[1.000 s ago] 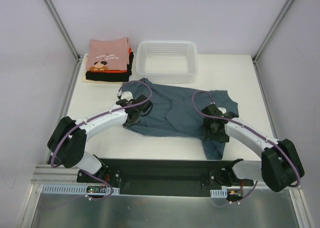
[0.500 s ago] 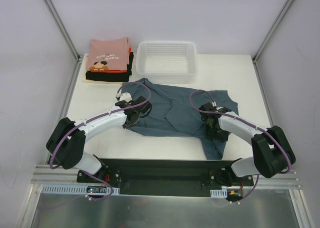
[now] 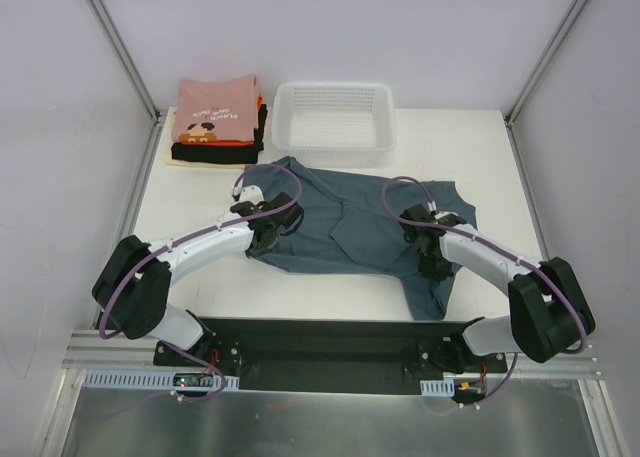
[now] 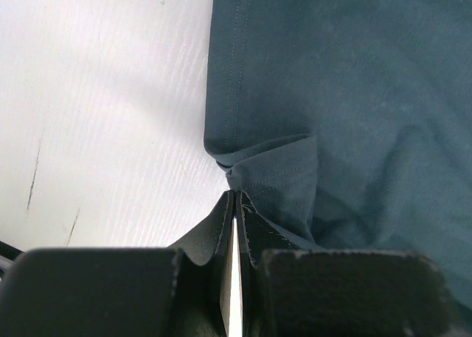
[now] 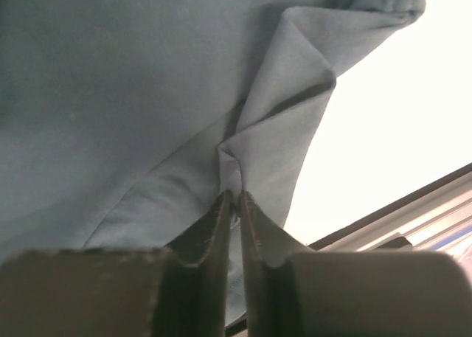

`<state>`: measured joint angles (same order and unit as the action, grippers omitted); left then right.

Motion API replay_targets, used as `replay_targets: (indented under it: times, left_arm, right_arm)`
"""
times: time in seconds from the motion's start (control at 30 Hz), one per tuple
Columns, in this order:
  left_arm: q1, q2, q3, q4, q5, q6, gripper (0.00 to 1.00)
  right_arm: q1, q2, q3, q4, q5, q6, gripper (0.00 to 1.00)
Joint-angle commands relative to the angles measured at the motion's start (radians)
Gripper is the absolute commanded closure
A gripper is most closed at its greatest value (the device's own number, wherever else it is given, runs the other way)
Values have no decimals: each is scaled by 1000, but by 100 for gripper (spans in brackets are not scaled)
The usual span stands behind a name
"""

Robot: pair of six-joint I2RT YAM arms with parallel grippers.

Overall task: Fold and stack the t-shirts
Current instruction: Flatten the tshirt out

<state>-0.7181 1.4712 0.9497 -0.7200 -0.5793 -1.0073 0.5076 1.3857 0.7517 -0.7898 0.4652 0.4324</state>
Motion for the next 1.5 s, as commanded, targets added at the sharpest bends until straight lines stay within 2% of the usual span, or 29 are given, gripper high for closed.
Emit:
replay_targets:
  times: [0.0,0.17,0.3,0.47,0.6,0.73,0.97,1.1,1.27,1.47]
  left_arm:
    - [11,-28,-6,-18,-27,-16,100]
    - [11,-35,-9,-19,-30,-14,100]
    - [11,-64,-6,-19,-34,-8,100]
    - [11,-127,35,-21,-59,7,100]
    - [11,-227,86,-19,-94,35,100]
    - [9,-337,147,-21,-152,84,100]
    - [9,-560,384,-13,-231,220,100]
    - [9,-611,513,16,-237,347,100]
    - [9,-624,729,59,-40,495,100]
    - [9,-667,918,73,146,585,100]
  right_arm:
    - [-9,-51,5,-23,17,3,99]
    - [-38,-79,-20,56,-40,-44,99]
    - [-53,-183,-31,96,-46,-105,99]
    - [-67,-489,-54,204,-7,-182,100]
    - [-70,-761,-40,271,114,-216,99]
    - [-70,-884,38,294,228,-283,99]
    - [-72,-873,351,379,262,-470,99]
    - [-72,-831,532,422,315,-538,99]
    - [-72,-769,770,465,184,-644,99]
    - [-70,-663,1190,305,35,-698,99]
